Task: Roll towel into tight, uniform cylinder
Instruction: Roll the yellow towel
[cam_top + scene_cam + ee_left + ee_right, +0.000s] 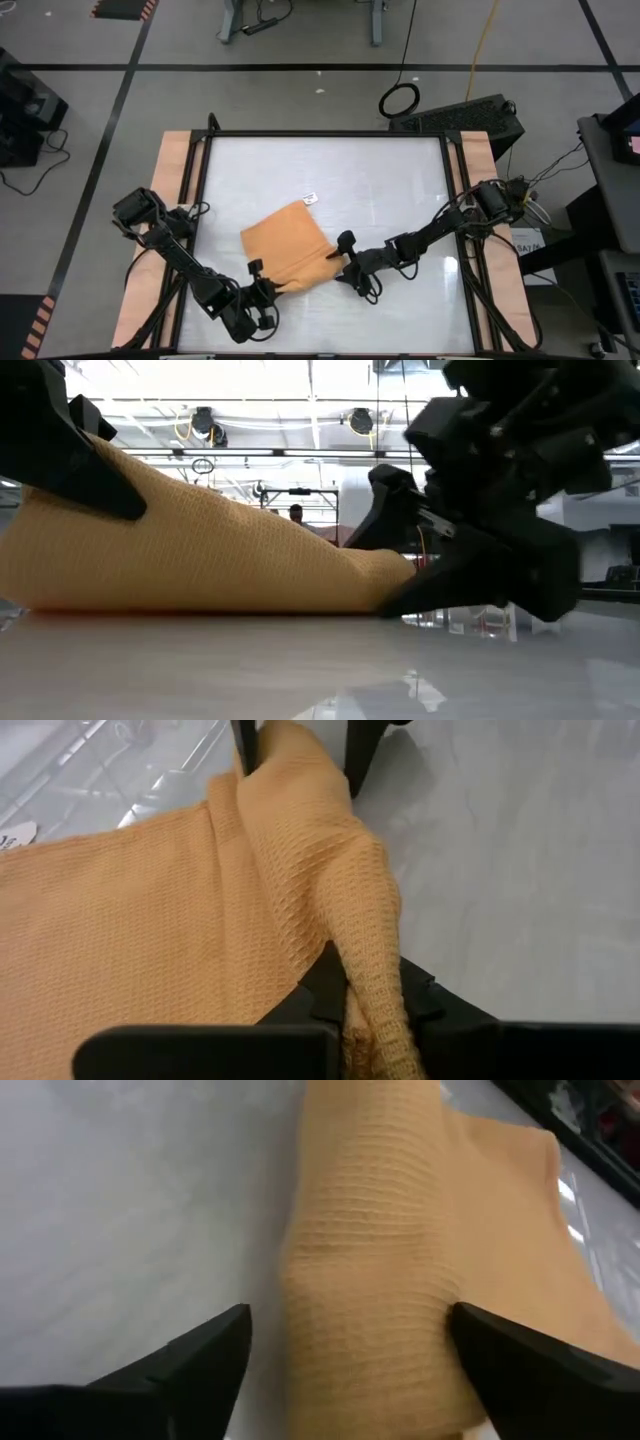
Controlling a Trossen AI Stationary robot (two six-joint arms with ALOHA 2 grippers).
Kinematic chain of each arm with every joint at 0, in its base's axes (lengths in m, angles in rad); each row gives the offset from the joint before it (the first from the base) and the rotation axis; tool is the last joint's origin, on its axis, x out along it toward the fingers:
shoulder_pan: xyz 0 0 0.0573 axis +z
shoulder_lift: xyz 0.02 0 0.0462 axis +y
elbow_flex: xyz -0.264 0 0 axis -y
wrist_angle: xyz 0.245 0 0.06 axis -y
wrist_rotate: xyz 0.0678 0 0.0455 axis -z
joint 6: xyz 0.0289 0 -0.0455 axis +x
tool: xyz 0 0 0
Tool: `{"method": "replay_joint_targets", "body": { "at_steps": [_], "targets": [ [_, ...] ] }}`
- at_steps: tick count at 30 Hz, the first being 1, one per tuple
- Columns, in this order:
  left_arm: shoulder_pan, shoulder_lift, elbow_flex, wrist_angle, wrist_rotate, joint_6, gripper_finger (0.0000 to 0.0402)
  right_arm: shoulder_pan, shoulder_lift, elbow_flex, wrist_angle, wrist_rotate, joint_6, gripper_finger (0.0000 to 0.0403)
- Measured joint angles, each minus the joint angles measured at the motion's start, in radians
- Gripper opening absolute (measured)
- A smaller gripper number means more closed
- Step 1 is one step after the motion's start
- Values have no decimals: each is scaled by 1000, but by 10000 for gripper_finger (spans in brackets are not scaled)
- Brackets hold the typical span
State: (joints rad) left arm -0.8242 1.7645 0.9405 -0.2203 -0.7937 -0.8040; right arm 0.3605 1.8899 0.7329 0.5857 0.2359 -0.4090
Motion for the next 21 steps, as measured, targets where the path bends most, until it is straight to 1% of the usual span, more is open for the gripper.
{"method": "replay_joint_targets", "body": {
  "at_steps": [3, 7, 9, 13, 16, 18, 21],
  "targets": [
    [-2, 0, 0, -5, 0, 2, 30, -15, 13, 14, -11, -1, 43, 304],
    [-1, 0, 0, -7, 0, 52, 30, -36, 18, 42, -81, -9, 126, 237],
    [-1, 0, 0, -12, 0, 80, 30, -48, 18, 57, -127, -15, 171, 196],
    [-1, 0, 0, -77, -9, 85, 30, -56, 9, 88, -205, -68, 261, 102],
    [-1, 0, 0, -117, -49, 88, 30, -55, -31, 114, -317, -105, 333, 31],
    [0, 0, 0, -119, -102, 120, 30, -44, -82, 128, -414, -106, 385, 15],
    [2, 0, 0, -118, -182, 175, 30, -29, -177, 134, -519, -105, 487, 25]
  ]
}}
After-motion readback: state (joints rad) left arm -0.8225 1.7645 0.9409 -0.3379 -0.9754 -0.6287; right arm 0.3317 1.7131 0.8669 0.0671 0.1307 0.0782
